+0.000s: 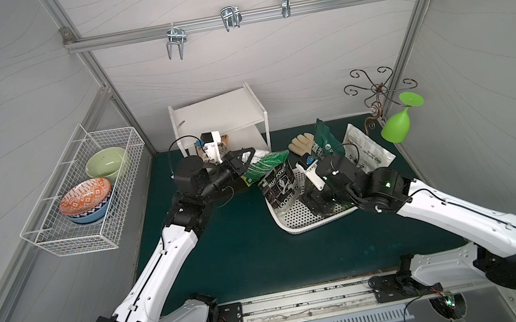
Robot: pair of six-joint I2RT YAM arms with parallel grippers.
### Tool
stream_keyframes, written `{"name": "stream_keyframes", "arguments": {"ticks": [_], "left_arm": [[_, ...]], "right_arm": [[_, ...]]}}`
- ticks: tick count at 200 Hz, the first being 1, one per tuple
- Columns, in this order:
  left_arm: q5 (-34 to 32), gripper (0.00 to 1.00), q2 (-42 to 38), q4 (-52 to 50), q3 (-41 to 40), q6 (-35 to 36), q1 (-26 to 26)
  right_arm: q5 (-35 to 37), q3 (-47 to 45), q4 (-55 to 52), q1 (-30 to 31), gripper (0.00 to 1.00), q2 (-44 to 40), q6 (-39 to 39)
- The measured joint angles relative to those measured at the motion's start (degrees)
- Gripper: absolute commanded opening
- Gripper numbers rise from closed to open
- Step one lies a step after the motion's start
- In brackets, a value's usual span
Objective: Take down the fertilizer bag from the shelf
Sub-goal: Pick up the fertilizer bag from the shelf, then place the fertilizer bag in the storage box.
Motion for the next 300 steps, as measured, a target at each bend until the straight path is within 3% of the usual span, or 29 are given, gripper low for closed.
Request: {"name": "stream_keyframes", "arguments": {"ticks": [57,110,195,300], "left_arm": [[-1.62,0.0,-1.14,1.18,0.22,-1.31,-7.54],[-2.67,0.0,-0.48,1.86,1.64,-1.14,-13.7],[-5.31,0.0,-0.2,2.23,1.62,-0.44,-14.36],[-6.56,0.0,5.99,12.07,-3.15,-10.69,-17.79]], "right_arm": [[7.39,-2.58,0.5,-0.48,0.92,-6.14,1.73],[8.46,-4.66,0.96,-2.84,0.95,-9.05,3.32],[6.08,-5.07,1.11,-3.3,0.95,-8.7,3.8],[5.75,-5.46,1.4,-3.61,0.95,-8.83,4.28]]}}
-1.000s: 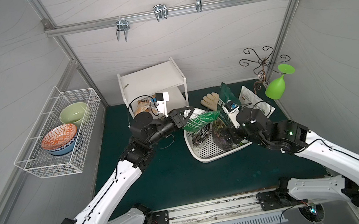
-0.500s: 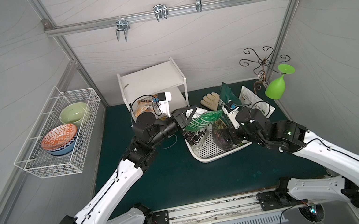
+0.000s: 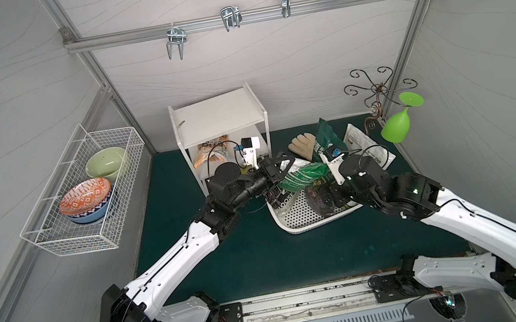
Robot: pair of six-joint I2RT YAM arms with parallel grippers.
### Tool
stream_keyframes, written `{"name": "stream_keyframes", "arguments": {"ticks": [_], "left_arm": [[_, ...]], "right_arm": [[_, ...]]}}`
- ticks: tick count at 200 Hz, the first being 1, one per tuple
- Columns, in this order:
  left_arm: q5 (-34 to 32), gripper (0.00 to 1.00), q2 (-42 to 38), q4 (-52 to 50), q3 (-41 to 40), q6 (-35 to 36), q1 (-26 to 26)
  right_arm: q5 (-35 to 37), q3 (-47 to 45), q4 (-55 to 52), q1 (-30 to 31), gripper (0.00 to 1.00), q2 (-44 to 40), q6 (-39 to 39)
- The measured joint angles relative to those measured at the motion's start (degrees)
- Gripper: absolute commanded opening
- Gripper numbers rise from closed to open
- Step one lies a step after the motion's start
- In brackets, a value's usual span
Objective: Take down the fertilizer bag from the shelf
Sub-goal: Place the fertilizer bag in the storage box.
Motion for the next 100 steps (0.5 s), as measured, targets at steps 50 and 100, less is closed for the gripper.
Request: {"name": "stream_keyframes", "arguments": {"ticks": [50,100], "left_arm": [[-0.28,0.0,3.63,2.93,-7.3,-4.59,-0.37],[-0.87,0.0,8.44,7.72,-13.81,-7.63,-0.44]], "right_arm": [[0.0,-0.61,0.02,-0.44,0.95,0.0,-0.15],[-0.7,-0.92,0.09,-0.79,0.95,0.42,-0.2]]}}
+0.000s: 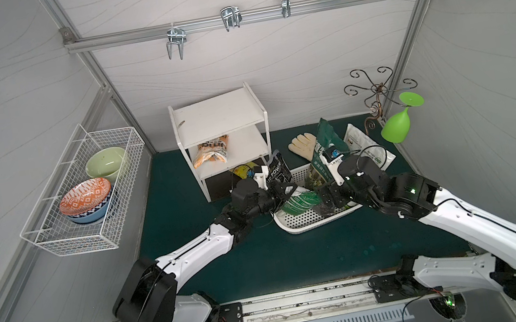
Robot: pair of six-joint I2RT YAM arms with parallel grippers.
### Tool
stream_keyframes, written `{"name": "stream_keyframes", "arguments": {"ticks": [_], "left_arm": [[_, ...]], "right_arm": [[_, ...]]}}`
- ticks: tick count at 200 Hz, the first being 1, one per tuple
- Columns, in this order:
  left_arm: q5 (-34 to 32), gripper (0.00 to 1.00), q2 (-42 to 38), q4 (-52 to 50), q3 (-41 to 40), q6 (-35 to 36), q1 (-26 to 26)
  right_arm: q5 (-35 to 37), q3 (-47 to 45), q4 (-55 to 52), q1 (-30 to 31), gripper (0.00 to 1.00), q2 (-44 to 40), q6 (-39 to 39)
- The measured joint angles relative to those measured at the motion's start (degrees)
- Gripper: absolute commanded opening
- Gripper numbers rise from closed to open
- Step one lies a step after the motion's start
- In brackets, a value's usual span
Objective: Take down the fertilizer bag from the shelf
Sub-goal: Place the fertilizer bag in the storage box, then adjust the fertilizer bag in the storage box.
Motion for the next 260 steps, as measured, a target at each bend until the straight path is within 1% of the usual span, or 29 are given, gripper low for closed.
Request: {"name": "stream_keyframes", "arguments": {"ticks": [25,48,69,94,97,101,109,114,115,116,120,128,130,159,189,210,227,242,260], "left_arm": [[0.0,0.0,2.69,3.3,-1.2,-2.47,-0.31],[-0.94,0.0,3.54,3.89,-2.43,-2.8,-0.33],[-4.22,0.0,3.21,3.72,-3.3,-1.97,-0.31],[-8.83,0.0,0.92,0.37,-4.28,-0.31,-0.31],[-9.22,0.06,0.59,-0.17,-4.37,-0.11,-0.31],[-9.75,0.16,0.17,-0.87,-4.48,0.17,-0.31],[-10.58,0.44,-0.57,-2.01,-4.66,0.74,-0.31],[-11.06,0.59,-1.07,-2.8,-4.7,1.4,-0.28],[-11.15,0.62,-1.14,-2.86,-4.7,1.42,-0.28],[-11.23,0.62,-1.18,-2.93,-4.7,1.53,-0.28],[-11.54,0.72,-1.57,-3.41,-4.7,2.01,-0.22],[-11.98,0.96,-2.34,-4.35,-4.68,2.49,-0.02],[-12.09,0.98,-2.6,-4.72,-4.68,2.67,0.07],[-14.27,0.99,-6.6,-11.69,-3.82,6.21,1.18],[-16.55,0.99,-13.27,-18.32,-1.51,11.41,3.63],[-18.08,0.99,-18.64,-20.96,0.09,15.74,6.82],[-18.38,0.99,-21.97,-22.05,0.24,18.34,10.54],[-17.97,0.99,-23.3,-23.34,0.17,19.61,13.99],[-16.9,0.99,-23.69,-24.37,-0.39,20.55,17.86]], "right_arm": [[-0.79,-0.09,0.17,-0.02,0.95,0.7,-0.7],[-2.19,-0.24,0.28,-0.04,0.95,1.51,-1.49],[-4.87,-0.28,0.31,-0.11,0.95,2.23,-2.4],[-9.33,-0.44,0.37,-0.11,0.94,3.56,-3.72],[-9.77,-0.44,0.39,-0.11,0.94,3.76,-3.89],[-10.54,-0.44,0.42,-0.11,0.94,4.13,-4.07],[-11.74,-0.44,0.52,-0.11,0.94,4.83,-4.42],[-12.55,-0.44,0.55,-0.11,0.95,5.29,-4.72],[-12.76,-0.44,0.59,-0.11,0.95,5.42,-4.83],[-12.9,-0.44,0.59,-0.11,0.95,5.49,-4.87],[-13.64,-0.44,0.63,-0.11,0.95,5.92,-5.16],[-14.97,-0.44,0.72,-0.17,0.96,6.62,-5.88],[-15.28,-0.44,0.74,-0.22,0.96,6.78,-6.01],[-21.11,-0.42,0.96,-2.03,0.96,9.62,-8.94],[-27.98,0.11,1.14,-7.26,0.95,12.61,-11.67],[-33.18,2.05,1.11,-10.21,0.93,14.99,-14.43],[-36.72,3.5,1.16,-10.8,0.9,16.92,-16.11],[-38.6,3.76,1.51,-10.8,0.85,18.18,-16.65],[-38.93,3.76,1.7,-10.75,0.79,19.76,-16.98]]}}
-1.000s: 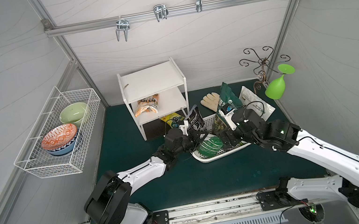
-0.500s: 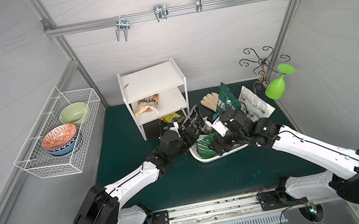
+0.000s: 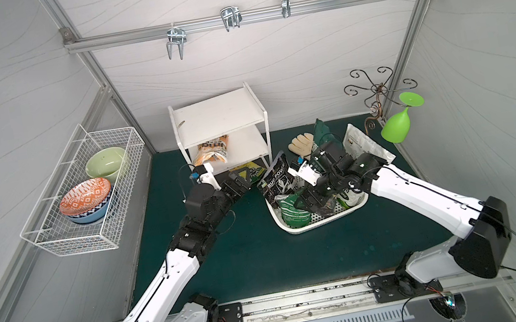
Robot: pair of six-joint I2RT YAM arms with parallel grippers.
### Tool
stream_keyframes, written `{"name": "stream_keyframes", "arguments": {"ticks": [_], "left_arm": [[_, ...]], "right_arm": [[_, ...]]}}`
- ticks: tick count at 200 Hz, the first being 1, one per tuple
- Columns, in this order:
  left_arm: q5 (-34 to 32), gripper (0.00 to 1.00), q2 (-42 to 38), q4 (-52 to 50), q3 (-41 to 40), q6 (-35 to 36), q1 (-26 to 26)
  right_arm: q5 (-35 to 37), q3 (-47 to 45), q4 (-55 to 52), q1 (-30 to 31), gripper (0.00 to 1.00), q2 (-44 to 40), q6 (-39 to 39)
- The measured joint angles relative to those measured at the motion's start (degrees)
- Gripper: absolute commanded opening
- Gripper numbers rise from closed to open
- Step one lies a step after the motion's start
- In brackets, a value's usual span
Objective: Take down the fertilizer bag from the shelf
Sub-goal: Adjust the fertilizer bag in the storage box.
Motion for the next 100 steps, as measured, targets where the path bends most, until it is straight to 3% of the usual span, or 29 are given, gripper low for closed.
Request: {"name": "stream_keyframes", "arguments": {"ticks": [38,54,67,79,100], "left_arm": [[2.47,0.99,0.07,-2.54,-1.49,2.51,5.49],[3.15,0.99,0.07,-2.89,-1.51,3.3,6.25],[3.74,0.99,0.07,-2.82,-1.51,3.82,6.34],[4.13,0.99,0.07,-2.84,-1.51,4.07,6.34],[4.59,0.99,0.07,-2.82,-1.51,4.26,6.34]], "right_arm": [[3.3,0.0,1.18,1.42,0.7,2.67,-0.52],[6.36,0.0,1.64,2.82,0.61,3.37,-0.74],[8.57,0.13,1.92,3.85,0.49,4.13,-0.87],[10.34,0.55,2.05,4.5,0.29,5.09,-1.11],[12.26,0.98,2.49,5.14,0.08,6.08,0.52]]}}
